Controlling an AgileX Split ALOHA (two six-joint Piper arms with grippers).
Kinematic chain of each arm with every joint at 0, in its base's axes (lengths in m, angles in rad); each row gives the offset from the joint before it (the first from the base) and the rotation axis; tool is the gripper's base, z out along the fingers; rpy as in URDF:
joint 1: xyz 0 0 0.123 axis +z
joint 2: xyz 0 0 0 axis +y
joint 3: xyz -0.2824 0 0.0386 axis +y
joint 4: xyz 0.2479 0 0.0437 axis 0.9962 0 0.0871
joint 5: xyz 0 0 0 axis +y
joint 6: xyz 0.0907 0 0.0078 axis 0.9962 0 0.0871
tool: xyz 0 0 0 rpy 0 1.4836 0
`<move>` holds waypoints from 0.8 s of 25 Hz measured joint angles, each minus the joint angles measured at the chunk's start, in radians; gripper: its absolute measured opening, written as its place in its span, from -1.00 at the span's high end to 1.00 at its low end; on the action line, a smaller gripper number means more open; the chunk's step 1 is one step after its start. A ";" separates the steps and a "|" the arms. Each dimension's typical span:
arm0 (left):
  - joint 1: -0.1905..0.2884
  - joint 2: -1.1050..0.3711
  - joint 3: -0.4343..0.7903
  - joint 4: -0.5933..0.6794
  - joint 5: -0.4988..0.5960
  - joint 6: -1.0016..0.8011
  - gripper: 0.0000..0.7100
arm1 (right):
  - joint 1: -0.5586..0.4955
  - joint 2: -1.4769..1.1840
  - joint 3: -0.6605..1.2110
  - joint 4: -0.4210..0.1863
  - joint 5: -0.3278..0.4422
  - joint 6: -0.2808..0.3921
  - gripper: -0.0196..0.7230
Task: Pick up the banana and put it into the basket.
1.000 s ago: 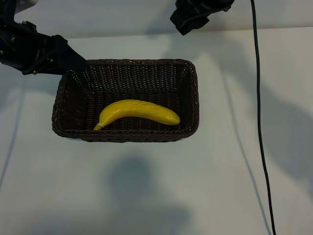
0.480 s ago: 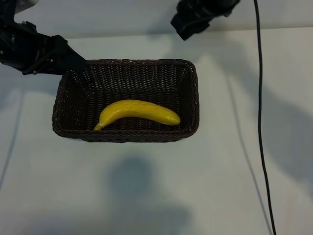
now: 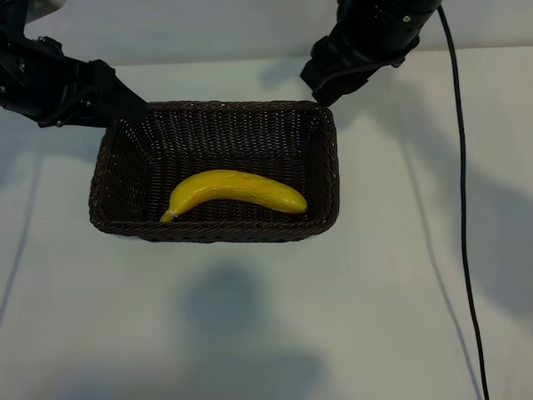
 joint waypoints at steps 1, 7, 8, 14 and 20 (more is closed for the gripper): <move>0.000 0.000 0.000 0.000 0.000 0.000 -0.69 | 0.001 0.000 0.000 0.004 0.000 0.000 -0.57; 0.000 0.000 0.000 0.000 0.000 0.000 -0.69 | 0.001 0.000 0.000 0.010 0.000 0.002 -0.57; 0.000 0.000 0.000 0.000 0.000 -0.002 -0.69 | 0.001 0.000 0.000 0.010 0.000 0.002 -0.57; 0.000 0.000 0.000 0.000 0.000 -0.002 -0.69 | 0.001 0.000 0.000 0.014 0.000 0.002 -0.57; 0.000 0.000 0.000 0.000 0.001 -0.002 -0.69 | 0.001 0.000 0.001 0.052 0.000 0.002 -0.57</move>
